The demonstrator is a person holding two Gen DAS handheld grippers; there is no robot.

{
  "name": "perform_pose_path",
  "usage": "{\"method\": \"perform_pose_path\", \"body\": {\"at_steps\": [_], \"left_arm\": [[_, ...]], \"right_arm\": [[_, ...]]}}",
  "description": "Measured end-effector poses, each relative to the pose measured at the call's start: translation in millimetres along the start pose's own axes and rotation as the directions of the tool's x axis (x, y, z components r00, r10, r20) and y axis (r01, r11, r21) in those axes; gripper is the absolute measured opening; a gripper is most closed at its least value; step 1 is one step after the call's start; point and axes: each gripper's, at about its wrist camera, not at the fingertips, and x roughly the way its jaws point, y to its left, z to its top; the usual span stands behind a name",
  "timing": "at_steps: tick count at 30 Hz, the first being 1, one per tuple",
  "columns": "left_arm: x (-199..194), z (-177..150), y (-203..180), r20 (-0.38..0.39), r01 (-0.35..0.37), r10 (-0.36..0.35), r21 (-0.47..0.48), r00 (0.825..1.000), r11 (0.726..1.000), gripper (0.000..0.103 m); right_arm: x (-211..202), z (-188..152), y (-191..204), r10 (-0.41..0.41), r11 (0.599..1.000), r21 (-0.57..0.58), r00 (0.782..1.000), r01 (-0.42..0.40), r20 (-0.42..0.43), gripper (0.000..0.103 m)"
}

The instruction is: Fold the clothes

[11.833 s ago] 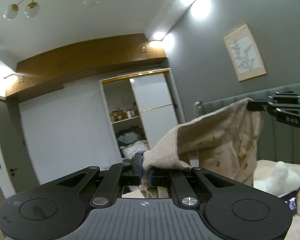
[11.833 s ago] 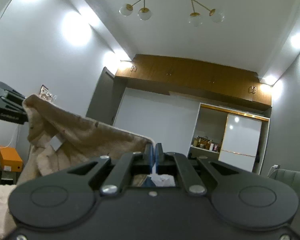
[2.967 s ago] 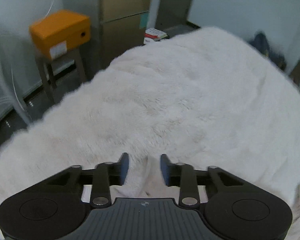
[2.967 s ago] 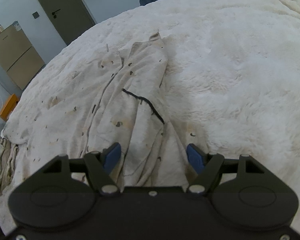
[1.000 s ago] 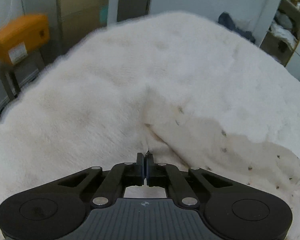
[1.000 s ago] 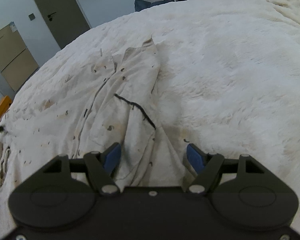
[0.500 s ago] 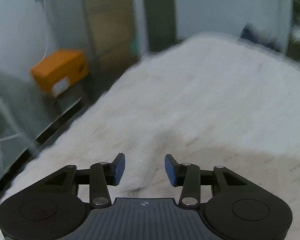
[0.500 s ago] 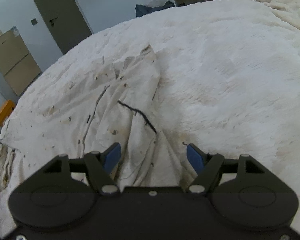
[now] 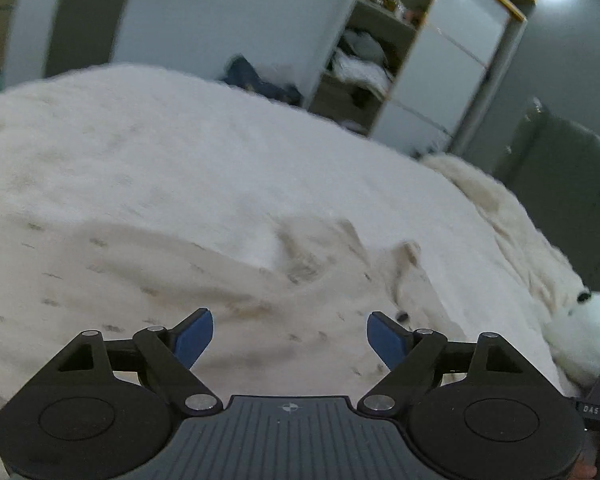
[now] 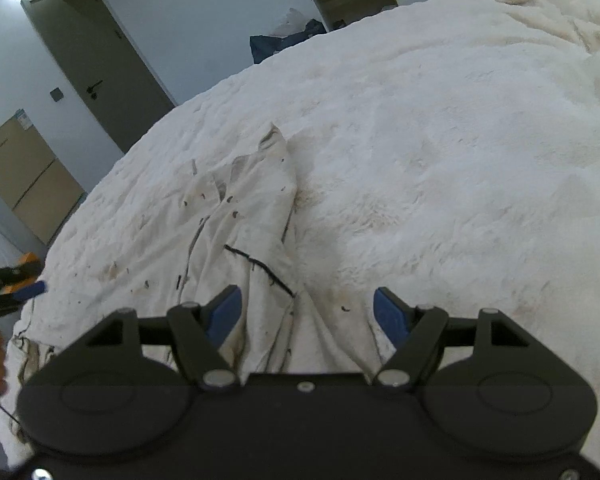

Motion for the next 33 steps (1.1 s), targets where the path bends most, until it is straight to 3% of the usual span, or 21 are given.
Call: {"method": "perform_pose_path", "body": {"at_steps": [4,6,8,9,12,13,14,15,16,17,18,20,21,23,25,26,28,30,31,32,33], "left_arm": [[65,54,9,-0.044,-0.026,0.026,-0.004,0.999,1.0,0.08],[126,94,24,-0.203,0.016,-0.031,-0.076,0.979,0.997,0.08],[164,110,32,-0.309,0.031,-0.079,-0.155,0.948,0.987,0.08],[180,116,35,-0.346,0.033,-0.097,-0.186,0.933,0.982,0.08],[219,122,32,-0.382,0.047,-0.11,-0.17,0.918,0.984,0.076],[229,124,30,-0.395,0.054,-0.111,-0.153,0.912,0.987,0.048],[233,123,27,-0.41,0.061,-0.106,-0.122,0.906,0.991,0.002],[238,123,25,-0.424,0.068,-0.101,-0.092,0.9,0.993,0.003],[240,127,21,-0.417,0.07,-0.071,-0.019,0.906,0.997,0.001],[240,138,17,-0.37,0.054,-0.016,0.094,0.929,0.994,0.001],[238,146,16,-0.331,0.034,0.015,0.14,0.943,0.99,0.001],[231,168,17,-0.206,-0.043,0.082,0.185,0.975,0.982,0.002],[229,176,16,-0.159,-0.086,0.12,0.209,0.98,0.974,0.003],[234,172,8,-0.165,-0.155,0.209,0.291,0.964,0.944,0.023],[237,168,2,-0.158,-0.21,0.278,0.345,0.948,0.915,0.033],[230,168,4,-0.144,-0.216,0.271,0.312,0.952,0.925,0.043],[220,176,9,-0.095,-0.243,0.268,0.217,0.959,0.945,0.052],[201,186,10,0.0,-0.272,0.273,0.105,0.962,0.957,0.053],[195,190,8,0.006,-0.22,0.22,0.077,0.975,0.972,0.053],[192,192,0,-0.024,-0.109,0.11,0.056,0.994,0.992,0.053],[197,192,-11,-0.079,-0.019,0.024,0.054,0.997,0.998,0.053]], "right_arm": [[0,-2,4,0.022,1.0,0.003,1.0,-0.022,-0.011,0.071],[-1,-1,7,0.025,0.999,-0.021,1.0,-0.026,-0.001,0.071],[0,1,6,0.015,0.999,-0.031,1.0,-0.015,0.007,0.071],[1,1,5,0.014,0.999,-0.03,1.0,-0.014,0.006,0.071],[8,4,-2,0.0,1.0,-0.011,1.0,0.0,-0.001,0.071],[8,4,-4,-0.004,1.0,-0.007,1.0,0.004,-0.002,0.071],[9,5,-6,-0.007,1.0,-0.002,1.0,0.007,-0.002,0.071],[10,5,-9,-0.012,1.0,0.009,1.0,0.012,-0.002,0.071],[9,5,-10,-0.013,1.0,0.014,1.0,0.013,-0.002,0.071],[9,5,-12,-0.011,1.0,0.025,1.0,0.011,0.001,0.071],[8,5,-13,-0.005,0.999,0.036,1.0,0.005,0.004,0.071],[7,4,-13,0.001,0.999,0.039,1.0,-0.001,0.007,0.071],[8,4,-11,0.002,1.0,0.031,1.0,-0.002,0.006,0.071],[10,3,-9,0.004,1.0,0.015,1.0,-0.004,0.0,0.071],[10,3,-8,0.0,1.0,0.008,1.0,0.0,-0.001,0.071],[8,3,-7,0.003,1.0,0.01,1.0,-0.003,0.005,0.071],[5,4,-7,0.008,1.0,0.014,1.0,-0.008,0.017,0.071],[3,5,-8,0.011,1.0,0.023,1.0,-0.012,0.027,0.071],[2,5,-8,0.012,1.0,0.028,0.999,-0.013,0.032,0.071],[3,5,-9,0.016,0.999,0.04,0.999,-0.017,0.029,0.071],[3,5,-9,0.019,0.999,0.043,0.999,-0.02,0.027,0.071]]}}
